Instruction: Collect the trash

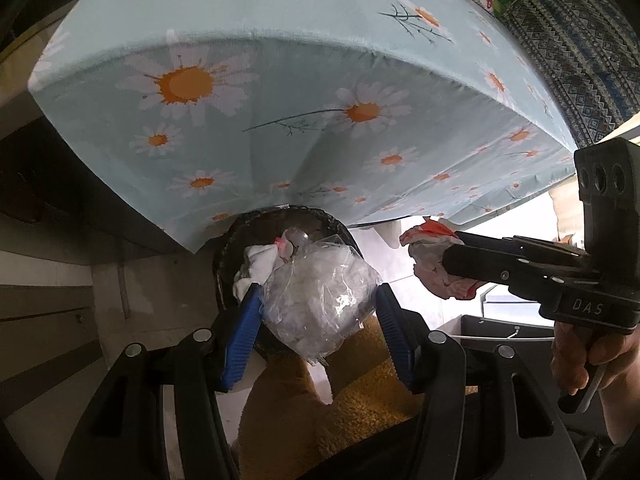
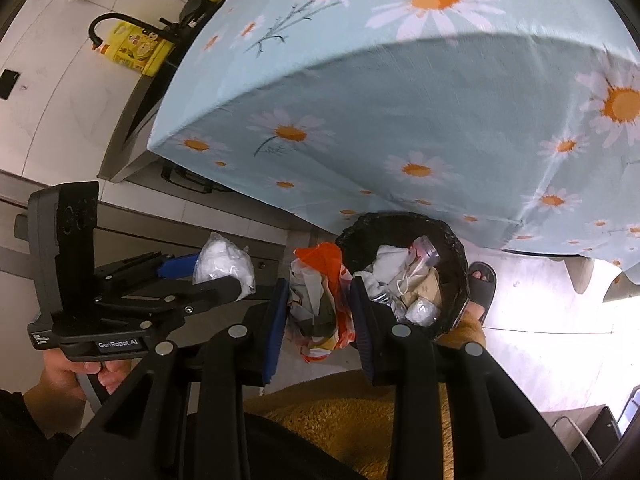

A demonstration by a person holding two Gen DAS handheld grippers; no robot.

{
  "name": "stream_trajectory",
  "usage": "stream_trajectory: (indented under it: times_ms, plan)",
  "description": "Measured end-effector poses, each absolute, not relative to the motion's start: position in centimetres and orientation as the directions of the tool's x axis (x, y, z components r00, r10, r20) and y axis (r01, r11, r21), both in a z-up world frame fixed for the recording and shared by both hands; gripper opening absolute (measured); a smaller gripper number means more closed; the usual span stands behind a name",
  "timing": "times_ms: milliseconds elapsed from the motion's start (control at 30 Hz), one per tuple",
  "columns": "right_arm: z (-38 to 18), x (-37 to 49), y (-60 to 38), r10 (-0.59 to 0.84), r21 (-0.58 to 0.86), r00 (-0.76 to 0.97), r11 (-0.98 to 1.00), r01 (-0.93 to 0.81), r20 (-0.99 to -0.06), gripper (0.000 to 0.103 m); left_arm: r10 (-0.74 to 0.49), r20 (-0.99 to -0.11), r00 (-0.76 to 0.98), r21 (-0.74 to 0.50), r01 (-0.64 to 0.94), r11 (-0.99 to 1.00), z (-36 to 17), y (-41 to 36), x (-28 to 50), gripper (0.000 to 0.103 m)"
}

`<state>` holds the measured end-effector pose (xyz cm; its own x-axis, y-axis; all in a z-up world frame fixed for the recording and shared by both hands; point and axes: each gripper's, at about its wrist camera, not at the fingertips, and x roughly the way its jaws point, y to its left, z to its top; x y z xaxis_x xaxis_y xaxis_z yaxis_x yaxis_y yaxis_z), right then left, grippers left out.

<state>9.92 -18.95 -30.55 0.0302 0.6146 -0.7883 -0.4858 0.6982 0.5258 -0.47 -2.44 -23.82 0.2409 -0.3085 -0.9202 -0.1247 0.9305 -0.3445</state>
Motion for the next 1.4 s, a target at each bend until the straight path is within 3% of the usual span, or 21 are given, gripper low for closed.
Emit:
stream_trajectory:
  times_ms: [67,133,333,900,1000,1367,1400]
  plan:
    - [-30.6,9.9,-19.1,0.606,0.519,0.041,0.713,-0.472,-0.794,0.038,-0.310,-0.921,0.236,-0.343,-0.117,0.932,-23.8,-2.7,-0.4,0.056]
    - [-30.7,9.9,-19.4,0.604,0.521,0.047,0.722,-0.456,-0.795,0.046,-0.307,-0.924,0.227,-0.339,-0.123,0.932,-23.8,-2.9,-0.2,0.066]
    - [-30.5,10.1,-20.5,0.600,0.521,0.083,0.747,-0.413,-0.795,0.052,-0.300,-0.927,0.223,-0.332,-0.121,0.936,-23.8,-2.7,0.0,0.066]
    - [-28.6,9.6,-22.8,0.581,0.492,0.172,0.785,-0.378,-0.796,0.053,-0.287,-0.929,0.234,-0.321,-0.121,0.939,-22.5,-2.3,-1.1,0.066]
    - [-27.6,9.3,-23.3,0.589,0.496,0.193,0.783,-0.376,-0.785,0.064,-0.277,-0.927,0.251,-0.314,-0.120,0.942,-21.4,-2.4,-1.3,0.066]
    - [-22.4,9.9,-25.4,0.609,0.486,0.263,0.773,-0.407,-0.748,0.064,-0.210,-0.920,0.330,-0.265,-0.132,0.955,-15.7,-2.7,0.0,0.066]
    - [-21.9,10.1,-25.5,0.610,0.483,0.271,0.773,-0.412,-0.745,0.064,-0.209,-0.919,0.333,-0.265,-0.133,0.955,-15.2,-2.8,0.1,0.071]
